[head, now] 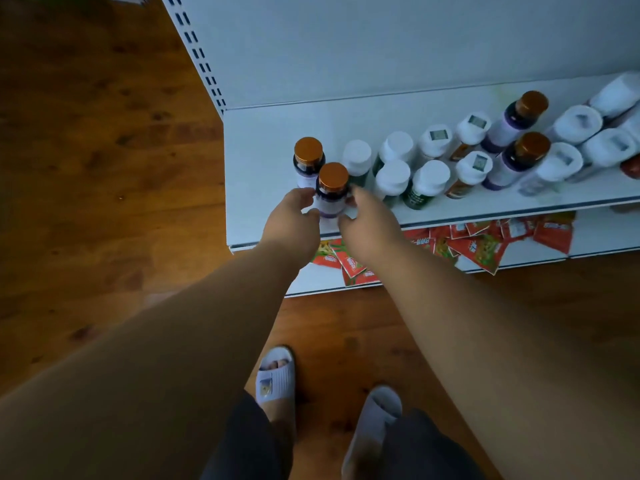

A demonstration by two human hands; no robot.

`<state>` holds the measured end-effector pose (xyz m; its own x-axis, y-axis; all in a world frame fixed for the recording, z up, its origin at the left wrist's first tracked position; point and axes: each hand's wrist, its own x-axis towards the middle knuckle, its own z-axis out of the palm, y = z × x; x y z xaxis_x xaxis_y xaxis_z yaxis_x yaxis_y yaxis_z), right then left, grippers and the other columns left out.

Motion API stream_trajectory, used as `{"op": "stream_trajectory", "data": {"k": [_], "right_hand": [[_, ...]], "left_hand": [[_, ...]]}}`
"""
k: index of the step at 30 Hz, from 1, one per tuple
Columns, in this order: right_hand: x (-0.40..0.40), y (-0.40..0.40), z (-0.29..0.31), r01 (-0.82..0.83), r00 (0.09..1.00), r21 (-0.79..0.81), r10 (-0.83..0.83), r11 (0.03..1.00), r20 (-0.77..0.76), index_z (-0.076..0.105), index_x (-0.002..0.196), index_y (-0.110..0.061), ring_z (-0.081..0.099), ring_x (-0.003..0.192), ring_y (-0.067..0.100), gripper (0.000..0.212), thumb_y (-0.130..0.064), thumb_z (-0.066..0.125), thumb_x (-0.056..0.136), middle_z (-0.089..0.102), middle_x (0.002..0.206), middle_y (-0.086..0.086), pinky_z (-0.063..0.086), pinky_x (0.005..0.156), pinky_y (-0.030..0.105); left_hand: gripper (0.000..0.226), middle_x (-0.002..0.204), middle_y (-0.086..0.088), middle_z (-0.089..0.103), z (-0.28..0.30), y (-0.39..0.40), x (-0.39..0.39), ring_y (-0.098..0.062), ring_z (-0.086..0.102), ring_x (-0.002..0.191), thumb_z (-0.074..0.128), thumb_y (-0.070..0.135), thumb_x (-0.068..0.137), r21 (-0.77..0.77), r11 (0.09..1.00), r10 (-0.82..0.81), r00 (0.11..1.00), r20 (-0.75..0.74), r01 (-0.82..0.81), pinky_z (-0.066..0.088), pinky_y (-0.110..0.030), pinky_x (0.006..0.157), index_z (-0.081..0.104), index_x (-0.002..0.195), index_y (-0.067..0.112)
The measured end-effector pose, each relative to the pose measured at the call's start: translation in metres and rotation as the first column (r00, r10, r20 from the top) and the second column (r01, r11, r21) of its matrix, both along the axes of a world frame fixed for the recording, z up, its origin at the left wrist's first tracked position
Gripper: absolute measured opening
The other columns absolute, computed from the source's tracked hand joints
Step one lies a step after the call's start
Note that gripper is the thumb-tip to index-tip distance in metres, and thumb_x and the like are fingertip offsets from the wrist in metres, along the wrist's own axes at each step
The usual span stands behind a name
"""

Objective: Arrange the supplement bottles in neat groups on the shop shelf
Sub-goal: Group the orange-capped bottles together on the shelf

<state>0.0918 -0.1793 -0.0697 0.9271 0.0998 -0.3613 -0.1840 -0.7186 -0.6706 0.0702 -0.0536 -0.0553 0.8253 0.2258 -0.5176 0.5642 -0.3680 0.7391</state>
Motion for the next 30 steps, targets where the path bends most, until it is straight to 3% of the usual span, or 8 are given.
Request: {"op": "stream_trajectory", "data": {"k": [3, 9, 12, 16, 19, 21, 24, 30], "right_hand": [[0.002, 0.003, -0.007, 0.043, 0.999, 0.052, -0.045, 0.998, 0.031, 0.055, 0.121, -0.017, 0.058, 0.097, 0.022, 0.024, -0.024, 0.056, 0.098, 0.059, 0.107, 0.0, 0.036, 0.076, 0.028], [-0.044, -0.008, 0.04, 0.175, 0.966, 0.113, -0.193, 0.978, 0.174, 0.055, 0.099, -0.019, 0.061, 0.085, 0.013, 0.034, -0.048, 0.069, 0.087, 0.065, 0.093, -0.006, 0.047, 0.066, 0.032], [-0.08, -0.022, 0.107, 0.216, 0.97, 0.172, -0.231, 0.961, 0.076, 0.059, 0.112, -0.023, 0.061, 0.082, 0.005, 0.035, -0.047, 0.067, 0.088, 0.065, 0.09, -0.01, 0.054, 0.073, 0.034], [-0.122, -0.037, 0.204, 0.206, 0.976, 0.305, -0.216, 0.93, -0.001, 0.06, 0.12, -0.03, 0.065, 0.085, 0.007, 0.027, -0.036, 0.062, 0.094, 0.066, 0.091, -0.008, 0.057, 0.081, 0.042], [-0.145, -0.04, 0.266, 0.222, 0.972, 0.402, -0.233, 0.888, -0.023, 0.057, 0.115, -0.038, 0.068, 0.087, 0.013, 0.026, -0.035, 0.066, 0.091, 0.068, 0.092, -0.003, 0.059, 0.079, 0.048], [-0.15, -0.038, 0.303, 0.222, 0.97, 0.449, -0.244, 0.866, -0.009, 0.057, 0.116, -0.034, 0.07, 0.088, 0.014, 0.028, -0.029, 0.068, 0.091, 0.069, 0.095, -0.001, 0.06, 0.08, 0.045], [-0.154, -0.032, 0.35, 0.203, 0.972, 0.46, -0.235, 0.864, 0.012, 0.058, 0.121, -0.03, 0.069, 0.093, 0.01, 0.033, -0.026, 0.07, 0.09, 0.069, 0.104, -0.006, 0.06, 0.082, 0.042], [-0.153, -0.019, 0.407, 0.263, 0.941, 0.491, -0.333, 0.83, 0.058, 0.061, 0.116, -0.036, 0.068, 0.094, 0.004, 0.034, -0.027, 0.074, 0.086, 0.07, 0.104, -0.014, 0.058, 0.088, 0.039]], "left_hand": [[0.037, 0.131, 0.007, 0.056, -0.002, -0.007, -0.001, -0.021, 0.058, 0.11, 0.043, 0.022, 0.104, 0.01, 1.0, 0.017, 0.999, 0.041, -0.018, 0.051, -0.038, 0.094, 0.047, 0.141, 0.027], [0.027, 0.112, 0.01, 0.064, 0.042, -0.009, -0.027, -0.013, 0.061, 0.103, 0.049, 0.031, 0.102, -0.047, 0.998, 0.034, 0.998, 0.062, -0.031, 0.048, -0.03, 0.089, 0.058, 0.127, 0.024], [0.023, 0.104, 0.006, 0.071, 0.102, -0.006, -0.055, -0.013, 0.068, 0.097, 0.049, 0.034, 0.102, -0.129, 0.992, -0.004, 0.999, 0.051, 0.011, 0.056, -0.037, 0.092, 0.064, 0.116, 0.024], [0.021, 0.092, 0.002, 0.072, 0.196, -0.01, -0.095, -0.013, 0.072, 0.085, 0.044, 0.032, 0.105, -0.265, 0.964, 0.002, 1.0, 0.013, 0.001, 0.058, -0.029, 0.081, 0.064, 0.098, 0.03], [0.028, 0.093, 0.001, 0.073, 0.253, -0.011, -0.117, -0.009, 0.073, 0.081, 0.041, 0.028, 0.107, -0.366, 0.931, 0.019, 0.999, 0.047, -0.001, 0.059, -0.024, 0.074, 0.067, 0.112, 0.017], [0.035, 0.1, -0.004, 0.075, 0.284, -0.006, -0.124, -0.013, 0.074, 0.088, 0.04, 0.03, 0.107, -0.402, 0.915, 0.012, 0.997, 0.081, 0.021, 0.059, -0.027, 0.079, 0.065, 0.125, 0.013], [0.036, 0.111, -0.009, 0.074, 0.318, 0.007, -0.13, -0.025, 0.071, 0.103, 0.043, 0.034, 0.105, -0.486, 0.872, 0.001, 0.993, 0.118, 0.057, 0.055, -0.044, 0.095, 0.064, 0.127, 0.015], [0.025, 0.112, -0.006, 0.073, 0.372, 0.024, -0.11, -0.025, 0.072, 0.1, 0.048, 0.028, 0.103, -0.477, 0.849, -0.122, 0.962, 0.245, 0.229, 0.054, -0.048, 0.096, 0.06, 0.123, 0.019]]}}
